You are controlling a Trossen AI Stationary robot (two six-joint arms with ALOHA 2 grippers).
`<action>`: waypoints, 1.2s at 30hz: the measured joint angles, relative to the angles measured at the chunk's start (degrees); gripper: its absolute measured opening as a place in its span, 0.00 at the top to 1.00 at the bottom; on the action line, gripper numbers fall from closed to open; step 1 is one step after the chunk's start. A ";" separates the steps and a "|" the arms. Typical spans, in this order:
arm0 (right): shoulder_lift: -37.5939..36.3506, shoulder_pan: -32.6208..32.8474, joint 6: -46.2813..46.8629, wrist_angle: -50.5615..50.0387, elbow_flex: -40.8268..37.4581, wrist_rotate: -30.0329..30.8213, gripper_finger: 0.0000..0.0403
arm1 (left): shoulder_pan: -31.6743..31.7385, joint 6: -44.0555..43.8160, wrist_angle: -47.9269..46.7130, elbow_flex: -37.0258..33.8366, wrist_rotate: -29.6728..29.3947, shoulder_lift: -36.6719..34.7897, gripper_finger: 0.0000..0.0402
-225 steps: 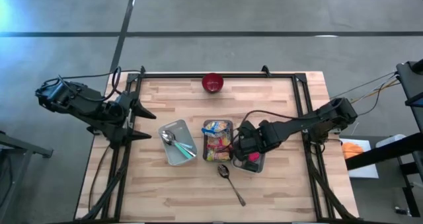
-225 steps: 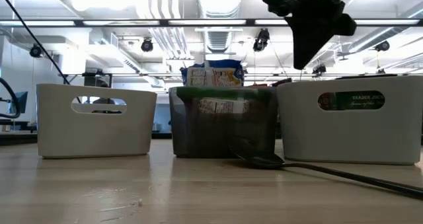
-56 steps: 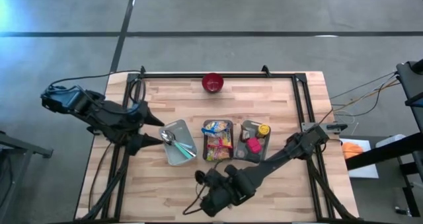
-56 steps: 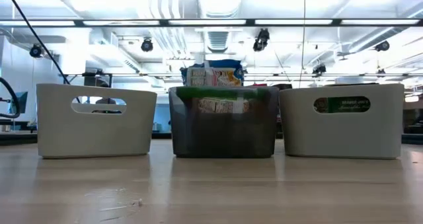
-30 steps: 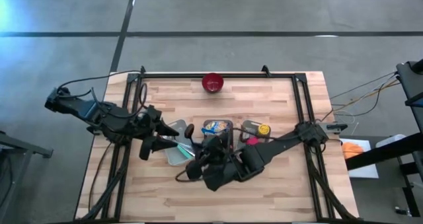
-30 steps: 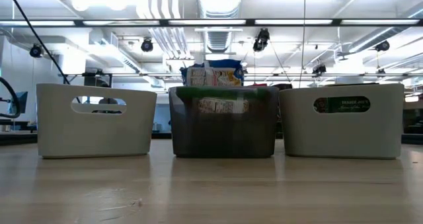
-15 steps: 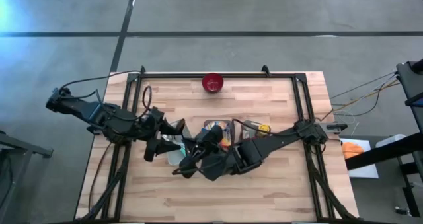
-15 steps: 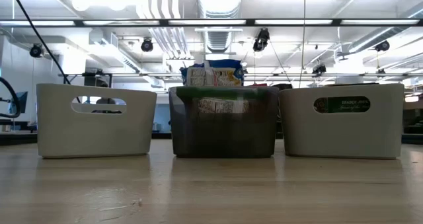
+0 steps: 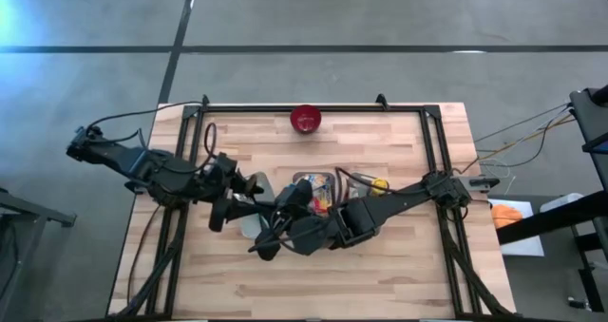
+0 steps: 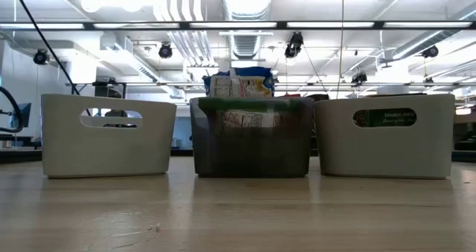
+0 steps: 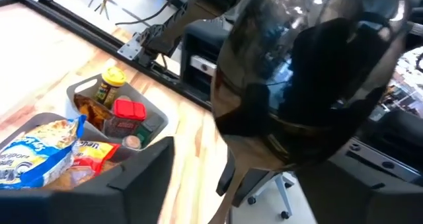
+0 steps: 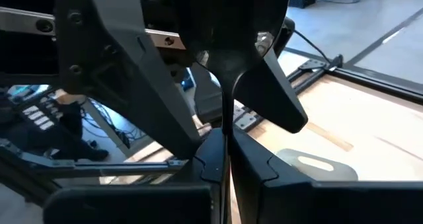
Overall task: Pick & Place Food Item
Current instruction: Put the black spoon into the left gray bin
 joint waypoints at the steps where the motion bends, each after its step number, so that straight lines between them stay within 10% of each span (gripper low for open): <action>1: 0.00 0.00 -0.13 0.56 0.00 -0.44 0.98 | 0.00 0.00 0.20 0.02 0.10 -0.04 0.28; 14: 0.00 0.00 -0.52 0.68 -0.02 -0.48 0.98 | -0.04 -0.46 0.28 0.09 0.41 -0.04 0.97; 29: 0.00 -0.12 -0.56 1.30 -0.01 -0.87 0.98 | 0.07 -1.11 -0.38 0.11 -0.43 -1.65 1.00; 36: -0.09 0.24 -0.47 1.07 0.04 -1.51 0.77 | 0.22 -1.45 -3.11 0.07 -6.43 -5.93 1.00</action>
